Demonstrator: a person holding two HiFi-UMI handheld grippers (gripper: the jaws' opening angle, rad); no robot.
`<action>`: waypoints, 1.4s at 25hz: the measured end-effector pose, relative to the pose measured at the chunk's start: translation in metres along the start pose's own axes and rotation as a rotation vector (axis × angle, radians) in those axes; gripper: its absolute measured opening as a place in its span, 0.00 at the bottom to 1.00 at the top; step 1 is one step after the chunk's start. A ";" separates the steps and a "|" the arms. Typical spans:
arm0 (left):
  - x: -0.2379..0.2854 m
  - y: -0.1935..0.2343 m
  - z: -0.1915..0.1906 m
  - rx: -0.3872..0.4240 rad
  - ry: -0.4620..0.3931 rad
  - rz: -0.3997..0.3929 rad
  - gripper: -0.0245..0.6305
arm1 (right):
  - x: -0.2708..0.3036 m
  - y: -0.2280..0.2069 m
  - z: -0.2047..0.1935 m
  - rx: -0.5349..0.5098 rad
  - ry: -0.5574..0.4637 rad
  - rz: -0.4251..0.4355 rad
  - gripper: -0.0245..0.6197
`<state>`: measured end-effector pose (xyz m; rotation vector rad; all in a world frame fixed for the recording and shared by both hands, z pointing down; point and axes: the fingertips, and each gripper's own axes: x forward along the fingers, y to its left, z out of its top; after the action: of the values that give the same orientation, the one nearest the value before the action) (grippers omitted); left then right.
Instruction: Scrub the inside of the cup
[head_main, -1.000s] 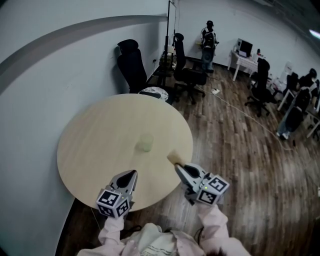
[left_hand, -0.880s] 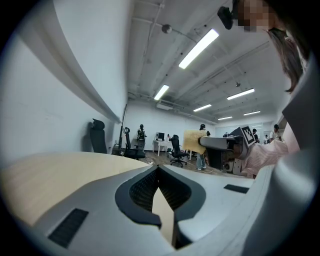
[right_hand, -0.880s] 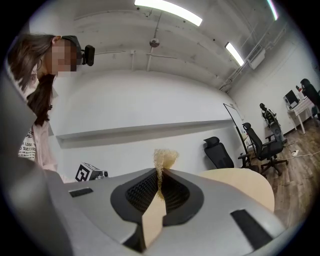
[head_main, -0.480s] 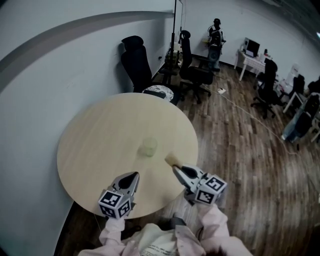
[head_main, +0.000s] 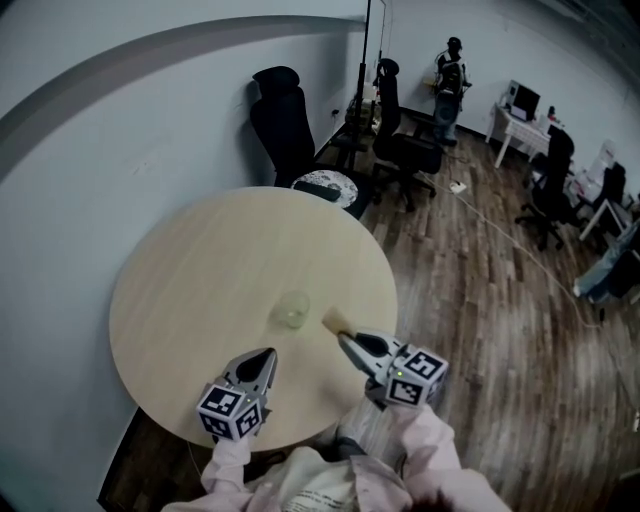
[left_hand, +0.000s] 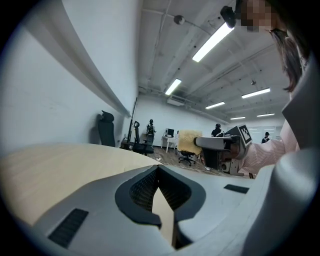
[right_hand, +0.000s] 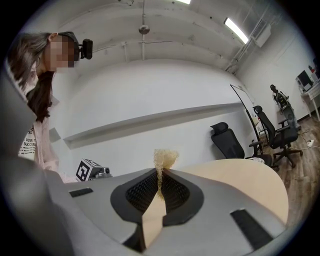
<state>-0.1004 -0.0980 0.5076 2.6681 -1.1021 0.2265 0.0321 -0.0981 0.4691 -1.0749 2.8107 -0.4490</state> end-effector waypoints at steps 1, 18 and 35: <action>0.004 0.001 0.001 -0.006 0.000 0.011 0.04 | 0.003 -0.004 0.002 -0.001 0.008 0.013 0.08; 0.041 0.001 -0.005 -0.079 0.008 0.206 0.04 | 0.027 -0.049 0.007 -0.007 0.125 0.214 0.08; 0.079 0.035 -0.005 -0.050 0.032 0.302 0.06 | 0.064 -0.069 -0.003 -0.060 0.248 0.310 0.08</action>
<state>-0.0700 -0.1736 0.5367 2.4370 -1.4771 0.2901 0.0278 -0.1886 0.4938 -0.6085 3.1509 -0.4972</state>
